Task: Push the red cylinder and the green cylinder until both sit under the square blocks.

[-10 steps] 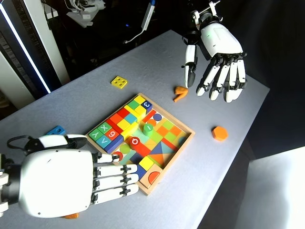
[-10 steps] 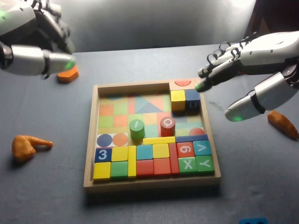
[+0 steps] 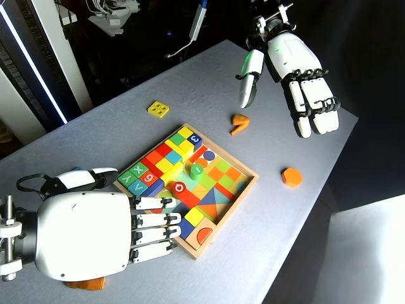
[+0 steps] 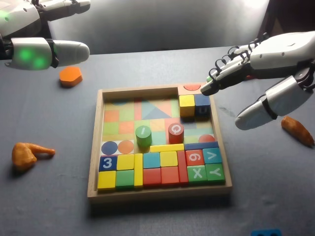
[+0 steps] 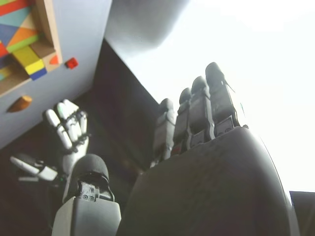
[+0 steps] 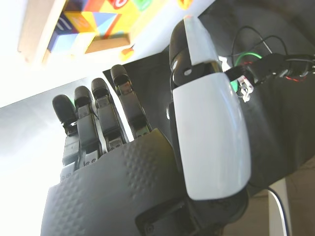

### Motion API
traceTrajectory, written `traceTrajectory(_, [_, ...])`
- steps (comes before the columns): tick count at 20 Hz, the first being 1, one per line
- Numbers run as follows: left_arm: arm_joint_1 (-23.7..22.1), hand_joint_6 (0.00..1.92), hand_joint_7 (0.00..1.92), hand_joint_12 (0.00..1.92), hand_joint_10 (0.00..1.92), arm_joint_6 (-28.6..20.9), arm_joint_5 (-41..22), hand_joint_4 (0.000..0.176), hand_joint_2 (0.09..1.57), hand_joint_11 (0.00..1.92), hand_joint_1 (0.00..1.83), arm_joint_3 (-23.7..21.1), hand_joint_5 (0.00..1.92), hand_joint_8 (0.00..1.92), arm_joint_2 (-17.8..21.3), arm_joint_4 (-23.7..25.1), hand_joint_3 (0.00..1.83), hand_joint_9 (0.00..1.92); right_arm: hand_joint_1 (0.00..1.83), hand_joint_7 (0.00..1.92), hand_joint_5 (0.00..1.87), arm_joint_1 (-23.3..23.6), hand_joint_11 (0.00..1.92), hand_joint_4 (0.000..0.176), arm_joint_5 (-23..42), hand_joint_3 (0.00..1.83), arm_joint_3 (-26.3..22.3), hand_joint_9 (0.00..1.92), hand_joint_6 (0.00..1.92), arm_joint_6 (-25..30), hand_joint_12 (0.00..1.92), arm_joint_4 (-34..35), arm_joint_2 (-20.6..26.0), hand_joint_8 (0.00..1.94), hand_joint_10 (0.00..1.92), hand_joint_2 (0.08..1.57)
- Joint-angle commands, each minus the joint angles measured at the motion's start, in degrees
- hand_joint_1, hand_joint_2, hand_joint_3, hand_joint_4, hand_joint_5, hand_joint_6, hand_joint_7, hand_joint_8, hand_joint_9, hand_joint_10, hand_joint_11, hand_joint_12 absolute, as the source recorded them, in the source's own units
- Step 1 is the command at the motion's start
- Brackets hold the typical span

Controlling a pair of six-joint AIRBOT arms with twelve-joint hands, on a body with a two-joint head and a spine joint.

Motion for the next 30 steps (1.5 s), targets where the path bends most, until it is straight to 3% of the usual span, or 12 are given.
traceTrajectory(1, [-0.93,0.00,0.04,0.28,0.00,-0.05,-5.96,0.073,1.18,0.00,0.00,0.43,0.09,0.00,-0.22,-1.12,0.00,0.04,0.33,0.22,0.35,1.49,0.00,0.074,0.99,0.00,0.17,0.16,0.00,1.70,0.88,1.04,-0.19,0.00,0.00,1.08])
traceTrajectory(4, [-1.68,0.00,0.05,0.28,0.00,-0.05,-5.37,0.064,1.20,0.00,0.00,0.56,0.11,0.00,-0.43,-0.36,0.00,0.05,0.36,0.20,0.40,2.76,0.00,0.047,1.83,0.00,0.31,0.08,0.00,4.32,0.65,-3.82,-1.27,0.00,0.00,1.11])
traceTrajectory(6, [-2.43,0.00,0.04,0.27,0.00,-0.09,-4.80,0.069,1.20,0.00,0.00,0.78,0.11,0.00,-0.83,0.43,0.00,0.05,0.36,0.19,0.42,3.38,0.00,0.053,2.32,0.00,0.33,0.06,0.01,5.44,0.65,-6.18,-1.81,0.00,0.00,1.12])
traceTrajectory(8, [-3.13,0.00,0.05,0.32,0.00,-0.24,-4.23,0.078,1.20,0.00,0.00,0.95,0.09,0.00,-1.15,1.37,0.00,0.06,0.38,0.19,0.48,4.06,0.00,0.072,2.72,0.00,0.33,0.04,0.01,6.90,0.60,-9.13,-2.32,0.00,0.00,1.11])
traceTrajectory(9, [-3.45,0.00,0.03,0.31,0.01,-0.27,-3.93,0.063,1.21,0.00,0.00,1.02,0.08,0.00,-1.30,1.75,0.00,0.05,0.38,0.15,0.50,4.47,0.00,0.095,2.91,0.00,0.33,0.01,0.01,7.53,0.47,-10.72,-2.76,0.00,0.00,1.11])
traceTrajectory(12, [-4.03,0.01,0.04,0.29,0.00,-0.47,-3.49,0.040,1.20,0.00,0.00,1.31,0.07,0.00,-1.73,2.39,0.00,0.05,0.40,0.10,0.55,5.40,0.00,0.117,3.12,0.00,0.34,0.00,0.00,7.56,0.16,-12.03,-3.50,0.01,0.00,1.09])
traceTrajectory(13, [-4.07,0.00,0.04,0.33,0.00,-0.56,-3.45,0.058,1.19,0.00,0.00,1.35,0.08,0.00,-1.75,2.48,0.00,0.06,0.40,0.09,0.57,5.67,0.00,0.113,3.10,0.00,0.34,0.00,0.01,7.50,0.13,-12.22,-3.68,0.01,0.00,1.09])
traceTrajectory(20, [-4.54,0.00,0.07,0.26,0.00,-0.69,-3.10,0.034,1.17,0.00,0.00,1.60,0.08,0.00,-1.77,2.49,0.00,0.07,0.34,0.05,0.58,6.77,0.00,0.174,2.01,0.00,1.47,0.00,0.01,5.46,0.00,-12.82,-6.68,0.00,0.00,1.08])
traceTrajectory(26, [-4.87,0.00,0.08,0.22,0.00,-0.69,-3.10,0.043,1.17,0.00,0.00,1.87,0.08,0.00,-2.03,2.50,0.00,0.06,0.34,0.02,0.55,5.97,0.00,0.176,0.59,0.00,2.52,0.00,0.00,4.43,0.00,-12.84,-8.86,0.00,0.00,1.08])
traceTrajectory(27, [-4.88,0.00,0.07,0.22,0.00,-0.69,-3.10,0.028,1.17,0.00,0.00,1.91,0.06,0.00,-2.07,2.50,0.00,0.06,0.32,0.02,0.54,5.70,0.00,0.176,0.27,0.00,2.80,0.00,0.00,4.39,0.00,-12.84,-9.19,0.00,0.00,1.08])
traceTrajectory(29, [-4.88,0.00,0.07,0.21,0.01,-0.69,-3.10,0.046,1.16,0.00,0.00,1.91,0.08,0.01,-2.07,2.50,0.00,0.05,0.31,0.02,0.54,5.27,0.00,0.176,-0.12,0.00,3.37,0.00,0.00,4.30,0.00,-12.85,-9.84,0.00,0.00,1.08])
traceTrajectory(30, [-4.88,0.00,0.08,0.25,0.00,-0.69,-3.10,0.034,1.18,0.00,0.00,1.93,0.08,0.00,-2.07,2.50,0.00,0.07,0.31,0.01,0.54,5.05,0.00,0.176,-0.23,0.00,3.70,0.00,0.00,4.30,0.00,-12.85,-10.18,0.00,0.00,1.08])
